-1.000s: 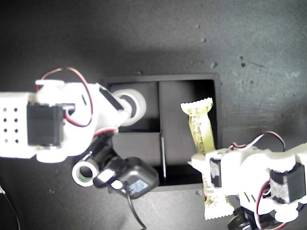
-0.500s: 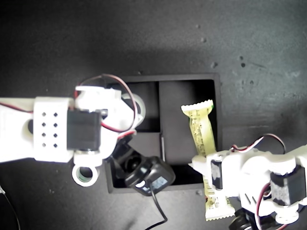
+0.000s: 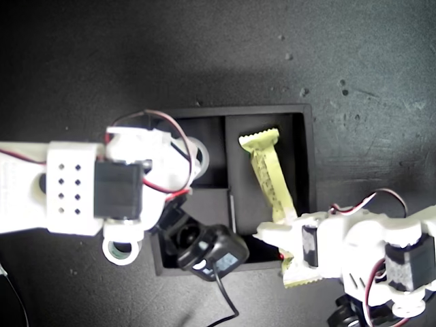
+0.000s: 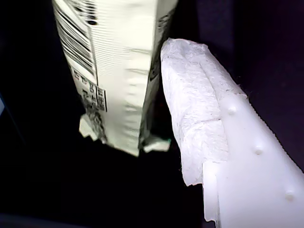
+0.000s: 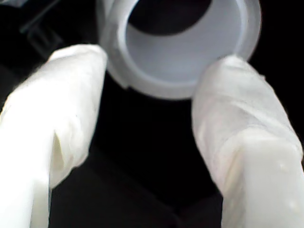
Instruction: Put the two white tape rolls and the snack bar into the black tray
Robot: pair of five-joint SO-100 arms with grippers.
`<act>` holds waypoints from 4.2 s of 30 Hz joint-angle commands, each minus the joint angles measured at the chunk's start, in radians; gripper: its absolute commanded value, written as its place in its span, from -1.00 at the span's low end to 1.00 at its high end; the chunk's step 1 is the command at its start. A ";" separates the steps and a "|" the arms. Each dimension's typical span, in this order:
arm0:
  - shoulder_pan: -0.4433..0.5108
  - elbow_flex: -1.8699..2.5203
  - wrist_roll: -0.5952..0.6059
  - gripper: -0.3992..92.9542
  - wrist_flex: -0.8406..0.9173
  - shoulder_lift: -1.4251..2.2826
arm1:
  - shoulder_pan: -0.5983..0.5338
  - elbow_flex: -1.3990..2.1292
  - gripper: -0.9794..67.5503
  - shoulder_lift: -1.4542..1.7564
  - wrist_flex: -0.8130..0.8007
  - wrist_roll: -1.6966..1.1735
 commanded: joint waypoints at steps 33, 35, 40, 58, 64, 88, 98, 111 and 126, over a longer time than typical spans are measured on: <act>0.291 0.345 -0.291 -0.72 0.169 0.669 | 0.258 -0.233 -0.42 0.262 0.144 0.078; 0.305 0.459 -0.316 -0.72 0.103 0.729 | 0.272 -0.169 -0.42 0.313 0.144 0.121; 0.354 0.721 -0.379 -0.72 -0.071 0.870 | 0.299 0.032 -0.42 0.494 0.144 0.255; 0.500 0.907 -0.482 -0.72 -0.391 0.769 | 0.192 0.764 -0.77 0.999 0.140 0.816; 0.515 0.950 -0.486 -0.72 -0.529 0.692 | 0.170 0.914 -0.82 1.011 0.112 0.951; 0.528 0.933 -0.509 -0.72 -0.626 0.560 | 0.160 1.454 -0.97 1.471 -0.057 1.150; 0.528 0.939 -0.535 -0.72 -0.675 0.486 | 0.138 1.511 -0.97 1.474 -0.086 1.178; 0.474 0.977 -0.554 -0.95 -0.729 0.388 | 0.146 1.844 -0.97 1.772 -0.245 1.264; 0.459 1.080 -0.551 -0.99 -0.649 0.627 | 0.086 2.002 -0.97 1.784 -0.422 1.285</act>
